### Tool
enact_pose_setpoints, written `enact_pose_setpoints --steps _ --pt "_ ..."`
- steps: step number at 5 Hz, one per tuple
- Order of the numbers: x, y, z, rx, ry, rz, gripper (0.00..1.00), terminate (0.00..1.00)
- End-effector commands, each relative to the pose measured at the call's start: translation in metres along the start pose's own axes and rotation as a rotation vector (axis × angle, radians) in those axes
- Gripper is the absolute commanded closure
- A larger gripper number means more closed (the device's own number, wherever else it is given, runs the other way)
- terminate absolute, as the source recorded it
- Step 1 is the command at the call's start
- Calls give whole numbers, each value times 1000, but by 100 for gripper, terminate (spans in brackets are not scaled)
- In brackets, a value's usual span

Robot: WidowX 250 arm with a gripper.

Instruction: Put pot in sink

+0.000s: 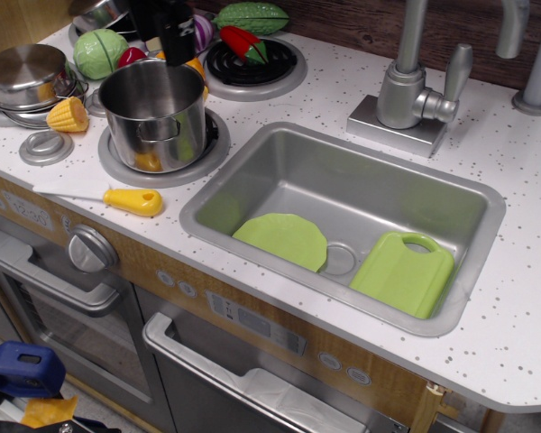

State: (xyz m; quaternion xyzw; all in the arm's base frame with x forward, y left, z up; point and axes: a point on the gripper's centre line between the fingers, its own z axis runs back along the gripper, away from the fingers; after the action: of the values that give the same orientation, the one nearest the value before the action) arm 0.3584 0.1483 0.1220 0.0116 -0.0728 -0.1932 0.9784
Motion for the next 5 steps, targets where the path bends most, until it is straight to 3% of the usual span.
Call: enact_pose_setpoints --steps 1,3,5 --pt "10 -6 17 7 -117 113 0 0" --pt "11 -31 -2 2 -162 205 0 0" --pt "1 -31 -21 -8 -175 217 0 0"
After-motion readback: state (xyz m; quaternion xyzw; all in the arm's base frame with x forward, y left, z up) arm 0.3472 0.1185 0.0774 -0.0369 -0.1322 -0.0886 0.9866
